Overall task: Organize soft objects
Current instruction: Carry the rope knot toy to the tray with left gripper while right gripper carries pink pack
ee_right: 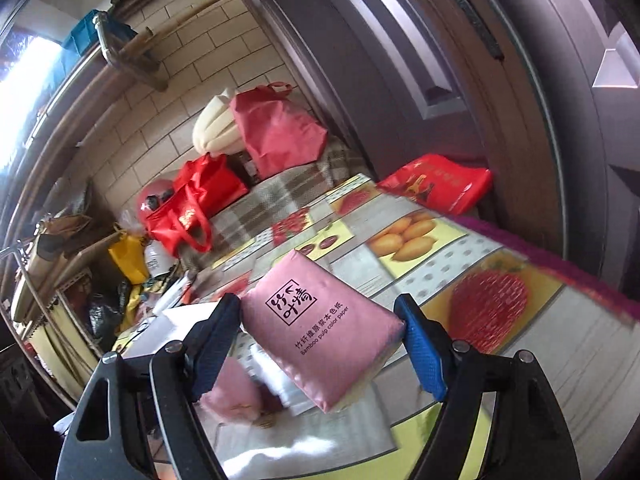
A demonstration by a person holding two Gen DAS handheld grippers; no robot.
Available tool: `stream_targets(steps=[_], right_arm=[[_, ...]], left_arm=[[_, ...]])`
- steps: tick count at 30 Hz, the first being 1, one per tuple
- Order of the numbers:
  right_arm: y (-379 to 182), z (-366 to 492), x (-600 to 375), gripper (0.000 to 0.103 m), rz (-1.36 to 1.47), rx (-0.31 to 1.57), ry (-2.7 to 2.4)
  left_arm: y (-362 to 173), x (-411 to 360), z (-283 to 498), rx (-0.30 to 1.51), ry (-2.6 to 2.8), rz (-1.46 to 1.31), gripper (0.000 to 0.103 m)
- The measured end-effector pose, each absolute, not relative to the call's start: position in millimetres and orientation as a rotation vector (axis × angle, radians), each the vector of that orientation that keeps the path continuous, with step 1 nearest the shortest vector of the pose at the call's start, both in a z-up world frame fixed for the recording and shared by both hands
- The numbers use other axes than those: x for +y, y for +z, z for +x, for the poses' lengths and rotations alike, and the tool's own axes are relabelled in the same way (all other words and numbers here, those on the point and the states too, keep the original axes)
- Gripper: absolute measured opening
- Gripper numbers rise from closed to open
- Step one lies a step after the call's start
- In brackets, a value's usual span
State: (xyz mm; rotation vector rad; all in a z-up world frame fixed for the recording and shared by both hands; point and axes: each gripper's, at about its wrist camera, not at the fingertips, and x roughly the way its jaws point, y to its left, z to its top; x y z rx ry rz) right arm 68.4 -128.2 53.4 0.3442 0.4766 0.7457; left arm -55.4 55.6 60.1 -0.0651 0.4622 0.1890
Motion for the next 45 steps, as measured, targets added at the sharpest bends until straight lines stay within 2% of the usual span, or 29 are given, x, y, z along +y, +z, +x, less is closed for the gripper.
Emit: stream_targets(steps=[7,22,45], right_arm=[[62.9,47.9,-112.6,0.079,0.275,0.409,0.762],[61.5,19.6,-63.7,0.079,0.160,0.411,0.864],[55.3,-11.9,54.6,0.079,-0.073,0.445,1.025]], left_arm=[[62.9,56.0,-67.2,0.422,0.207,-0.047,0.033],[62.7,99.1,-106.5,0.404,0.312,-0.048,0.033],[49.4,244.4,-152.2,0.437,0.589,-0.283,0.034]])
